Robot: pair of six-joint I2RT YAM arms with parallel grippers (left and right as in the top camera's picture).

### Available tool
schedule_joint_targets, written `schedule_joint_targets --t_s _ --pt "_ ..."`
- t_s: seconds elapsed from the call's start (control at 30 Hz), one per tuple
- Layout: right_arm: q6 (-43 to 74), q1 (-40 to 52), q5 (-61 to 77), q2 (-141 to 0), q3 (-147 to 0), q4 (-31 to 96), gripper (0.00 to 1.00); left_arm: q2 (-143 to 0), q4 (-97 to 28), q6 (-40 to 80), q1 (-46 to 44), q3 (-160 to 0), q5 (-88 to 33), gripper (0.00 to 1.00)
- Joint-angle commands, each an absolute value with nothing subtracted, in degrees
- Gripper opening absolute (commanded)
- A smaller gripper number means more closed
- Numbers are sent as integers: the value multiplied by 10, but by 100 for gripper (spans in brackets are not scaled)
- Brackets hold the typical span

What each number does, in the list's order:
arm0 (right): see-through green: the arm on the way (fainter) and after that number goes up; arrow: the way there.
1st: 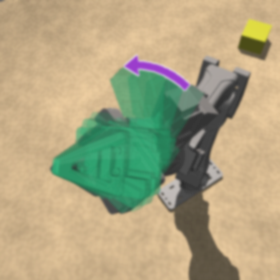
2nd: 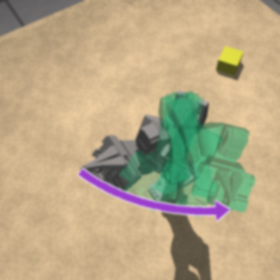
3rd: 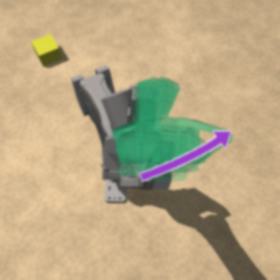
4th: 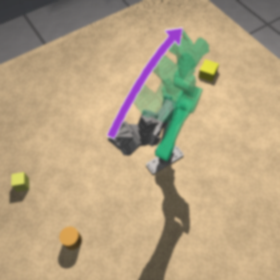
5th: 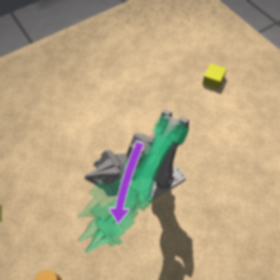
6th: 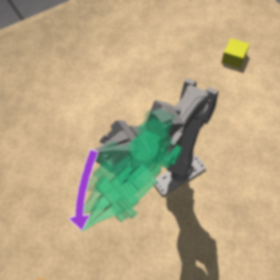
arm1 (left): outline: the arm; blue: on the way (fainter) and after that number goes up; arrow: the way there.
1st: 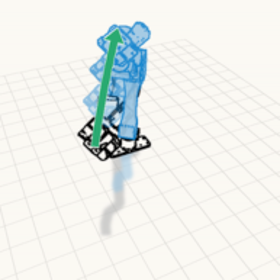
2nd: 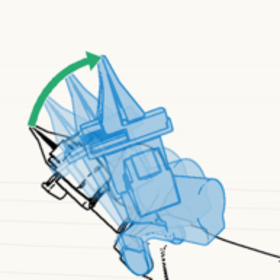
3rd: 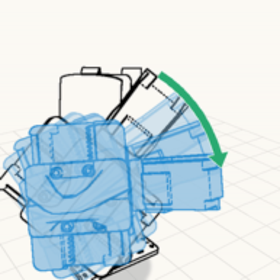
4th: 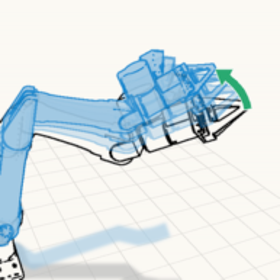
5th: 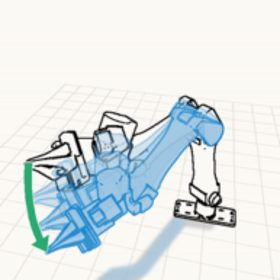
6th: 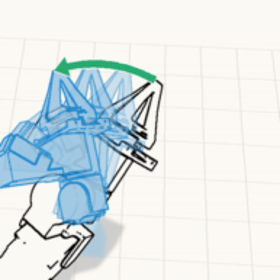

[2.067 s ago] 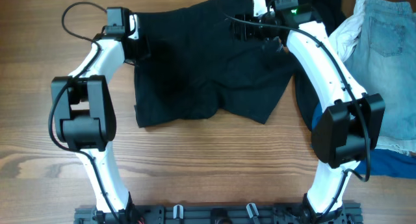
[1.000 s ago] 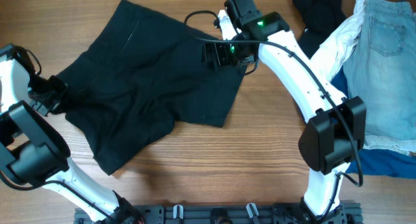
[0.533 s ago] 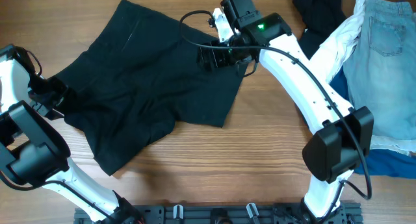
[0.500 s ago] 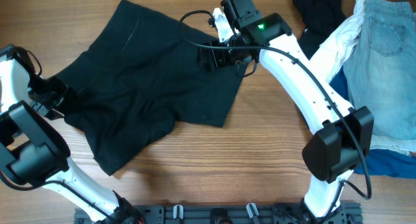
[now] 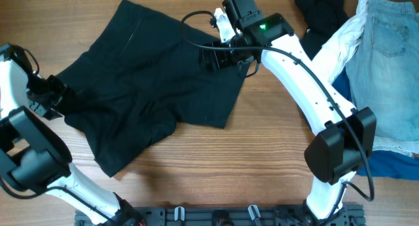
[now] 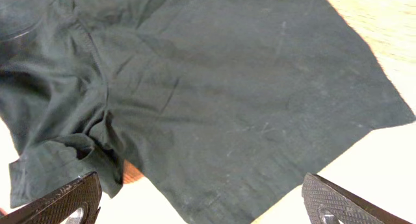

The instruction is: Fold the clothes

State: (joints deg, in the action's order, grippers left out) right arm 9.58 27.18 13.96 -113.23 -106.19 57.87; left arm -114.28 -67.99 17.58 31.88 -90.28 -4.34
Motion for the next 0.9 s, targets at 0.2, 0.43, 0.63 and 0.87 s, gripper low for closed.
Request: schedule_joint_targets --t_s 0.2,0.43,0.63,0.87 --pt "141 255 64 -1153 -1056 583 100 -1069 -667 93 244 -900 -60 60" --pt "74 213 64 -1207 -1056 550 100 -1035 -627 48 121 -900 -59 63" --pt "74 174 86 -1247 -1056 543 100 -1035 -592 46 39 -900 -58 64" --pt "75 160 156 -1313 -1056 547 99 -1035 -571 21 -41 -900 -48 67"
